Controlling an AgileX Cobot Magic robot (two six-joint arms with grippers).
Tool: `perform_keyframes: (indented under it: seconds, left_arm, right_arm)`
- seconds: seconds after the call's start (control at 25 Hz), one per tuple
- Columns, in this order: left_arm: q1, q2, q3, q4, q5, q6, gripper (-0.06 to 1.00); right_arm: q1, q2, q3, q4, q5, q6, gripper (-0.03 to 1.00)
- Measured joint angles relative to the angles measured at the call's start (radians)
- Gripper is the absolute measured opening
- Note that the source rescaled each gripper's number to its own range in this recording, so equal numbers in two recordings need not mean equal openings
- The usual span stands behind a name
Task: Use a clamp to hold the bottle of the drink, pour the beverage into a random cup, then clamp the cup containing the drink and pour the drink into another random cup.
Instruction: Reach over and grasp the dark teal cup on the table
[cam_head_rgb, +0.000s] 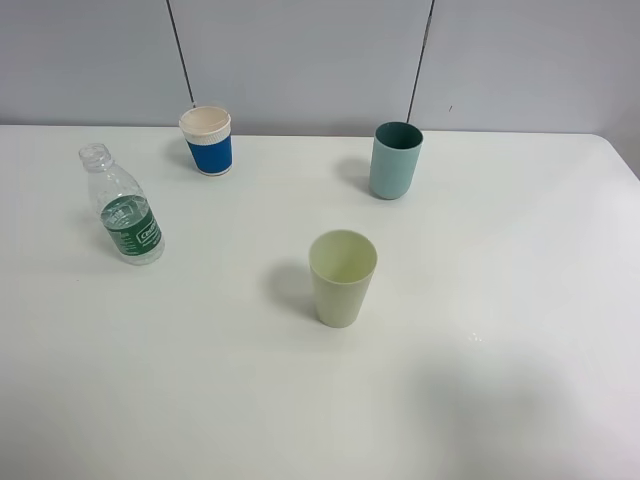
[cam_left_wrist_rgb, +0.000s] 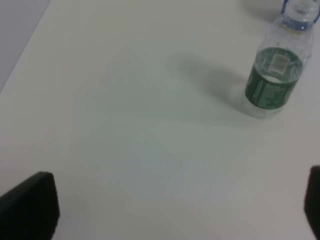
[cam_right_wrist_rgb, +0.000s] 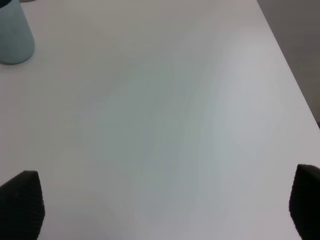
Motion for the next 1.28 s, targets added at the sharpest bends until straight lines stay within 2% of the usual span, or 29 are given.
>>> perform_keyframes:
  seconds: [0.16,0.8,1.28]
  left_arm:
    - [0.0,0.0,0.0,0.0,0.0,0.0,1.0]
    - [0.0,0.0,0.0,-0.001,-0.001,0.0,1.0]
    - [0.0,0.0,0.0,-0.001,-0.001,0.0,1.0]
  right_arm:
    - [0.0,0.042,-0.018,-0.006,-0.023,0.0,0.99]
    - [0.0,0.669,-0.064,-0.016,-0.605,0.0,0.99]
    - [0.2,1.126,-0.064,-0.06,-0.999,0.024,0.99]
